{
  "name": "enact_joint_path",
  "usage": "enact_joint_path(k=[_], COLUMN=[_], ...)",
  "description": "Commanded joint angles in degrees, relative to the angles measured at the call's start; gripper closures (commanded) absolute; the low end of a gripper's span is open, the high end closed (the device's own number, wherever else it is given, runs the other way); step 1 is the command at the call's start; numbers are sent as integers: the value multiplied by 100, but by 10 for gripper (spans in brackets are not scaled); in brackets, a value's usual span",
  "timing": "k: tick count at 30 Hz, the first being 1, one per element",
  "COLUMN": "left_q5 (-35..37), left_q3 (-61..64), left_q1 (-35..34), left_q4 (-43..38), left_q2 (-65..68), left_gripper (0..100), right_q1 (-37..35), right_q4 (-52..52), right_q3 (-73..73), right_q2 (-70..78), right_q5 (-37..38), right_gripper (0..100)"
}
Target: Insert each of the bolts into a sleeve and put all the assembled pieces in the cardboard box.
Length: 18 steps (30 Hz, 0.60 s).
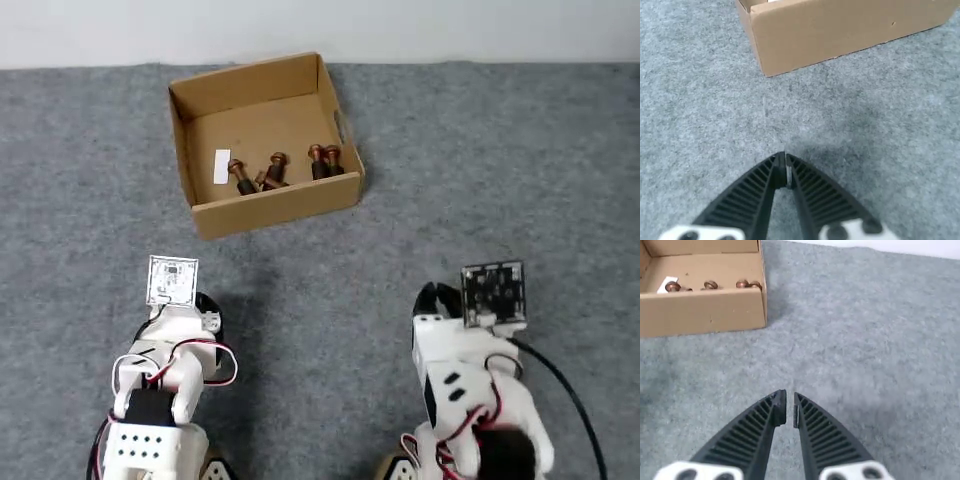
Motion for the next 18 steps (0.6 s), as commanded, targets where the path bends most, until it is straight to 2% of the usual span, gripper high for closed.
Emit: enact_joint_path(k=[1, 18], left_q5=[0, 0], left_q3=[-57, -57], left_q1=[18, 18], left_q4=[0, 0], left_q2=[-44, -44], left_gripper=[994, 994], right_q1=[75, 75], right_q4=[145, -681], right_q3=[325, 2787], right_q2=[-330, -233], right_q5=[-44, -79], right_gripper=[990, 990])
